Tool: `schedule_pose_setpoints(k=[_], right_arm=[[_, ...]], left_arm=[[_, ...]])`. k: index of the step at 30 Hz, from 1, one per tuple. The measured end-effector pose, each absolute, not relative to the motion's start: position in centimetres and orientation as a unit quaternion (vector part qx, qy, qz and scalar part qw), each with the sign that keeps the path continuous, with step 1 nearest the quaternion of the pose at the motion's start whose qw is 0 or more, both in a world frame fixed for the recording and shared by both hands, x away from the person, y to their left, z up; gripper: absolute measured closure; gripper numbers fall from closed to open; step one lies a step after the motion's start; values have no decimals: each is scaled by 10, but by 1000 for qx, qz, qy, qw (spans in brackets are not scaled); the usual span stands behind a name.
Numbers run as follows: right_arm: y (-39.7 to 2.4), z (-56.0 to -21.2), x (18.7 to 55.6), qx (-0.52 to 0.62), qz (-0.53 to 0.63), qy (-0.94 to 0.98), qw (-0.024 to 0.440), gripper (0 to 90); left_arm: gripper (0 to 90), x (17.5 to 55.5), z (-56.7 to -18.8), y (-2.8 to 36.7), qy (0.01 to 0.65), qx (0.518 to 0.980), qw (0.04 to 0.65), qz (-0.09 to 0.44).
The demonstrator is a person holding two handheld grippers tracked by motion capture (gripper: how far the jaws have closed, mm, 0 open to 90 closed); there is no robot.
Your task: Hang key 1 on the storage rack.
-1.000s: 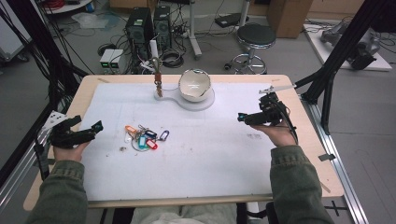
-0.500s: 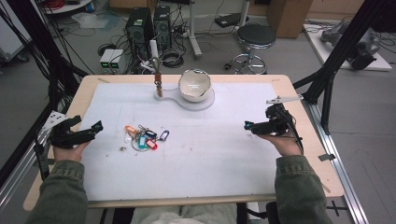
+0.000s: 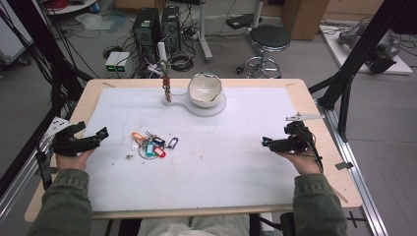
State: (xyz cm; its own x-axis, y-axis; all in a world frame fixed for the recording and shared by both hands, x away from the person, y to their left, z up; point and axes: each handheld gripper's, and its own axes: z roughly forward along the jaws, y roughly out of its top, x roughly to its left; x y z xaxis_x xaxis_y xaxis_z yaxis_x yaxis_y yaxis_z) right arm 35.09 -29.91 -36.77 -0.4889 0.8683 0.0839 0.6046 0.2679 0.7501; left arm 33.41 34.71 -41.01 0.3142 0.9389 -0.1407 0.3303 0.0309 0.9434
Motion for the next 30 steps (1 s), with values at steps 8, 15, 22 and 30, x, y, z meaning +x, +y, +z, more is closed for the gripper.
schedule_pose_setpoints(k=[8,15,22,30], right_arm=[[-307,-381,342,484,378,769,179,10],[-309,-389,337,487,379,766,181,10],[-310,-394,331,485,387,763,183,10],[-317,-401,327,489,400,754,182,10]], left_arm=[[62,335,-410,347,504,629,511,297],[63,335,-410,347,505,629,511,297],[62,335,-411,347,505,632,510,294],[62,337,-411,344,505,636,508,286]])
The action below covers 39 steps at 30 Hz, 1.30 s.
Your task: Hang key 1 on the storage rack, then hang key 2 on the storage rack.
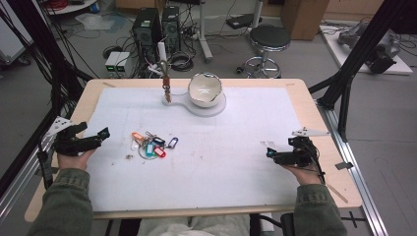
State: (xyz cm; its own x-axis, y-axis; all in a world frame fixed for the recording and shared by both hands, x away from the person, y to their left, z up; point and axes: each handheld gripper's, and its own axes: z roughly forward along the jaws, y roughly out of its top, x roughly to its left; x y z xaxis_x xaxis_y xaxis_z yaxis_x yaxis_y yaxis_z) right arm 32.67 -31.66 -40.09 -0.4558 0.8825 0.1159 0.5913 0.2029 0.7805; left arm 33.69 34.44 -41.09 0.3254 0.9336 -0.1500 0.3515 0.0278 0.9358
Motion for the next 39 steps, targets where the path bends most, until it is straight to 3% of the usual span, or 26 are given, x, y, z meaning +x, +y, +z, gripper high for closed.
schedule_pose_setpoints(k=[9,39], right_arm=[[-320,-400,320,475,425,742,210,9],[-319,-410,315,469,426,744,213,9]], left_arm=[[62,339,-407,336,500,651,503,272],[62,347,-396,295,468,698,477,256]])
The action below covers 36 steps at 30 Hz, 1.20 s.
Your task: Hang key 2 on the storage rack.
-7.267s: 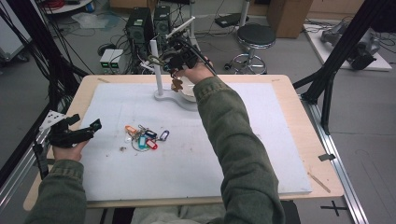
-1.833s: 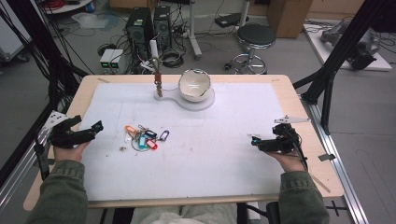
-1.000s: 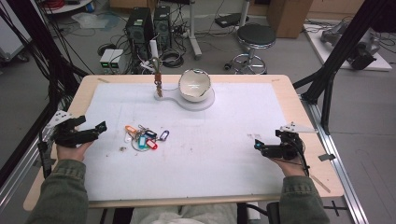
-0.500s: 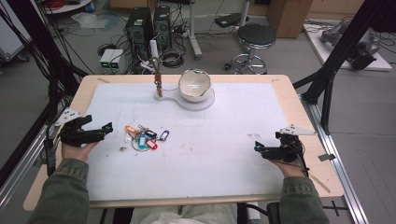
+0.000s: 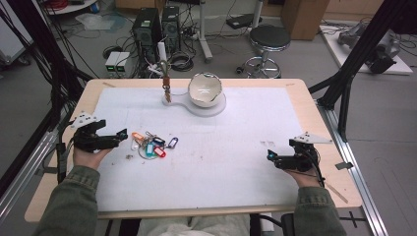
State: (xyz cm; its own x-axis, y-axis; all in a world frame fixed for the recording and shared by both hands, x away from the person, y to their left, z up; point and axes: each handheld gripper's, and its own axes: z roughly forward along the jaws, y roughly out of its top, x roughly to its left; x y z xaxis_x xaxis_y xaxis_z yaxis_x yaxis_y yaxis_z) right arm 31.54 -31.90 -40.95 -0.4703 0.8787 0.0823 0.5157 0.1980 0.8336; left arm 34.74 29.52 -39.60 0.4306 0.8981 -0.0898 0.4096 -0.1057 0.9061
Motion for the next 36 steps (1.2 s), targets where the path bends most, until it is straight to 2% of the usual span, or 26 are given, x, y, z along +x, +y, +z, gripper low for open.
schedule_pose_setpoints(k=[36], right_arm=[[-315,-412,313,461,430,746,214,9]], left_arm=[[69,367,-404,249,447,748,439,219]])
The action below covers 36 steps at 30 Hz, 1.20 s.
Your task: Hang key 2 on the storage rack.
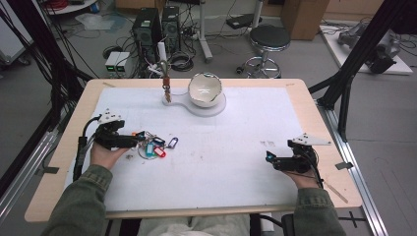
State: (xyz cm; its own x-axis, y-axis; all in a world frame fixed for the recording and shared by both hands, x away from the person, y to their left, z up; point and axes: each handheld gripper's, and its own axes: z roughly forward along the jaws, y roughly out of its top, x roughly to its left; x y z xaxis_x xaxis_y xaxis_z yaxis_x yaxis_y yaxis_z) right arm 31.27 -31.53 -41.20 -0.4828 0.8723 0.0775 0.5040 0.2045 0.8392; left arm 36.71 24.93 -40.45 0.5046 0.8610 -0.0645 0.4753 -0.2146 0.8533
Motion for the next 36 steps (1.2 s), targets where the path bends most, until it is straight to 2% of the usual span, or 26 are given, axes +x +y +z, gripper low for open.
schedule_pose_setpoints(k=[11,17,27,33,36], right_arm=[[-316,-412,312,459,432,746,214,9],[-315,-412,312,460,432,746,214,10],[-314,-413,312,462,429,747,210,10],[-314,-415,313,463,427,748,209,10],[-314,-415,313,464,428,746,213,10]], left_arm=[[85,372,-415,239,439,777,404,200],[149,374,-418,238,428,790,397,190],[199,377,-425,231,423,801,389,169],[298,378,-428,225,417,813,372,166],[400,380,-432,222,426,816,353,168]])
